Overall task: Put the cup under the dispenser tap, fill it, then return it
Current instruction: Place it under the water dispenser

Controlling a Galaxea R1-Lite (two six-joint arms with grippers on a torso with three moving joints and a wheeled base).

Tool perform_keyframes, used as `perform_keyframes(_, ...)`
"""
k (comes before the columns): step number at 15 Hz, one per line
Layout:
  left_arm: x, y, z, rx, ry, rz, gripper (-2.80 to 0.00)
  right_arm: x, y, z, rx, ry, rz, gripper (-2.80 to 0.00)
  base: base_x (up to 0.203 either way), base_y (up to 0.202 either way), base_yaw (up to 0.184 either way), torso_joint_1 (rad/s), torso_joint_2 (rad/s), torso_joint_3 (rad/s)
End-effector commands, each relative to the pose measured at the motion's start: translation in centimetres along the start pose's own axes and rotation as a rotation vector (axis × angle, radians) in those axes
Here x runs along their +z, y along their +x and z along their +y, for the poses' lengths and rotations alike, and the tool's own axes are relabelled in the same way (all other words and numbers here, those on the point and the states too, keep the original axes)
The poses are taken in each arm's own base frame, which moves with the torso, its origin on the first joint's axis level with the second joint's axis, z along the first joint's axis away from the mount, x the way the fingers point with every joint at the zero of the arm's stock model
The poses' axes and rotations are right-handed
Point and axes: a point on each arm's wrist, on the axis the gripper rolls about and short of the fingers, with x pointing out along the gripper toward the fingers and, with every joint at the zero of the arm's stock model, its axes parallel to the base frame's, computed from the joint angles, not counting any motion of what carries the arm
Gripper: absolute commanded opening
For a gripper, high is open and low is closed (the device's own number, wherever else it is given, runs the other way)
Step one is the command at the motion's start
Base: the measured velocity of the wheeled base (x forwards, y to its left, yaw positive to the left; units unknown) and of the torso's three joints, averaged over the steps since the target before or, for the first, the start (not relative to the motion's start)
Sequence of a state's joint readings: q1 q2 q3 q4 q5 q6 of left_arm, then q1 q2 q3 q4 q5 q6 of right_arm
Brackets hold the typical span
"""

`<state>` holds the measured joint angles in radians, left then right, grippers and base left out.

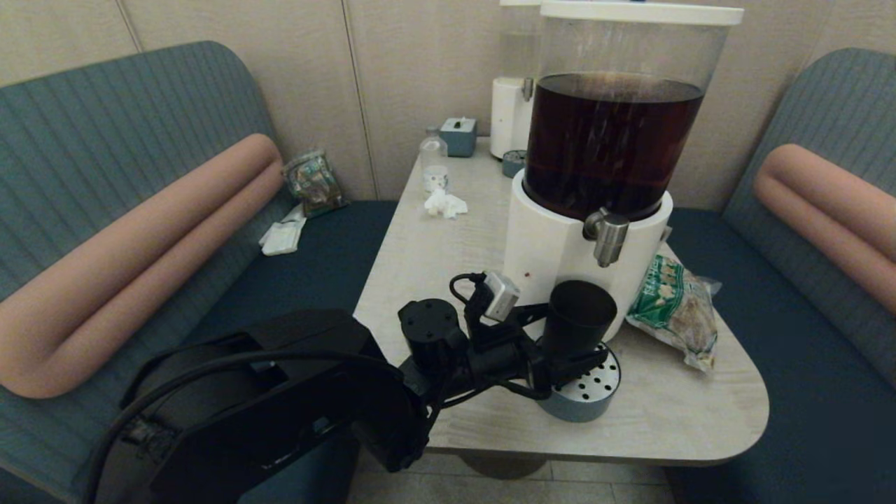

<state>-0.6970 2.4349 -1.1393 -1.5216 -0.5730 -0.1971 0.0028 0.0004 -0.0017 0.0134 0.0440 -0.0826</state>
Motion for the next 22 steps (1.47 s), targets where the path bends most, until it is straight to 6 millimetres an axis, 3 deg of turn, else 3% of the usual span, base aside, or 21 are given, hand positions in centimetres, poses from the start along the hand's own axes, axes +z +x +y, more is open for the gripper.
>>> perform_keyframes(1,0.4,-0.4,-0.3,-0.001,-0.002,0.002,0.0,0.0,0.0,0.0,0.001,0.0,-0.001,-2.8,0.0,0.0,0.0,0.0,0.0,0.0)
perform_keyframes(22,2.6,-6.0,-3.8,0.026,-0.073,0.119,0.0,0.0,0.0,0.0,0.001,0.0,-0.001,-2.8,0.0,0.0,0.0,0.0,0.0,0.0)
